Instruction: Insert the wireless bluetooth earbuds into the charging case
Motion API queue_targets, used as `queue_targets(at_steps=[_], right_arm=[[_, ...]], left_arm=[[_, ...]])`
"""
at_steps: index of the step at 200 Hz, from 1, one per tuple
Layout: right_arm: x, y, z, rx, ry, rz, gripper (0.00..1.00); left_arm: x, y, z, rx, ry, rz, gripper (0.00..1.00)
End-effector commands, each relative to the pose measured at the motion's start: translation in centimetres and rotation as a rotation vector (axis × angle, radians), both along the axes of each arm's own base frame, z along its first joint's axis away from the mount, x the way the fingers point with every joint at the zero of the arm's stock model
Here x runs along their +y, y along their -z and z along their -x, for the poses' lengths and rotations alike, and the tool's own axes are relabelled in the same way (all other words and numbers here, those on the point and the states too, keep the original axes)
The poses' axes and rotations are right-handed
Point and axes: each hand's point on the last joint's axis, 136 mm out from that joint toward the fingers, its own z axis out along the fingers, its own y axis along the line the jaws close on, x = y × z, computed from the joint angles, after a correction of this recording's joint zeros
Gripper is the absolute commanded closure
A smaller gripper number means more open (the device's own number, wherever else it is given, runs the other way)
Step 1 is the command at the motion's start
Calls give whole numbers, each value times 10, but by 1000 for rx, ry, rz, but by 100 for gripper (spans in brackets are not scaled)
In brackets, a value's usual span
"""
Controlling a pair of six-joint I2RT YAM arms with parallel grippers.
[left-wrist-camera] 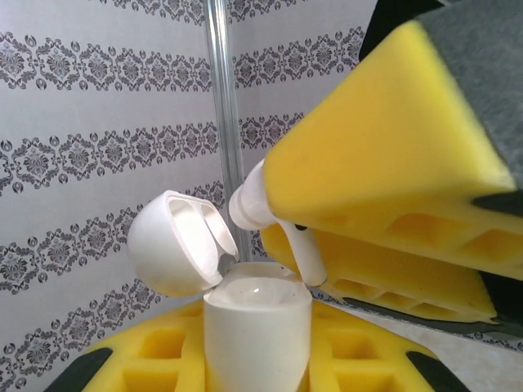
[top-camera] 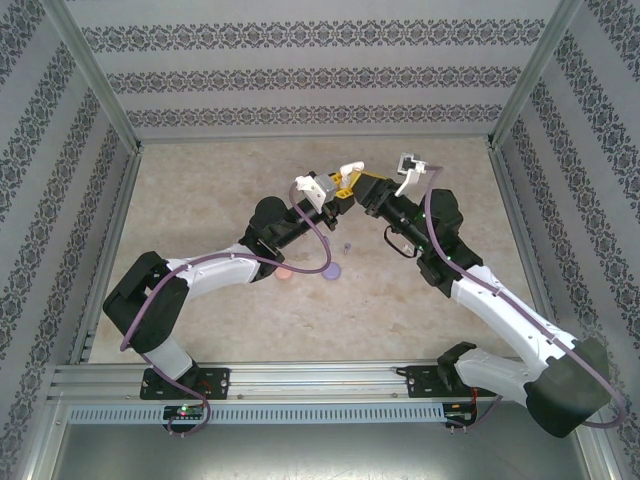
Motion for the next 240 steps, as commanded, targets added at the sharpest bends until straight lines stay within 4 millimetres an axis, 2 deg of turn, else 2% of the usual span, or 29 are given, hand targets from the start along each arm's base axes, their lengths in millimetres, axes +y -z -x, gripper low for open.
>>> queue_targets(at_steps=[1,56,100,154,174,194,240], right_arm=[[2,20,3,75,-41,8,76],[5,-1,7,50,-100,-45,88],[-3,-13,16,38,-99,-75,91],[-25,-7,23,62,-49,-90,92],[-35,4,23,94,-21,-83,92],[-47,28,21,163,24,-51,92],[-63,115,20,400,105,101,92]], left_arm=[[-4,-48,22,-128,61,110,100],[-5,-41,17,-112,40,100,100],[0,-33,4,-89,-33,86,100],[15,-23,-8,-84,-114,60,100],[23,-19,-11,-78,-145,51,100],[37,-19,-15,-68,-179,56,100],[58,-24,-5,-32,-200,52,100]])
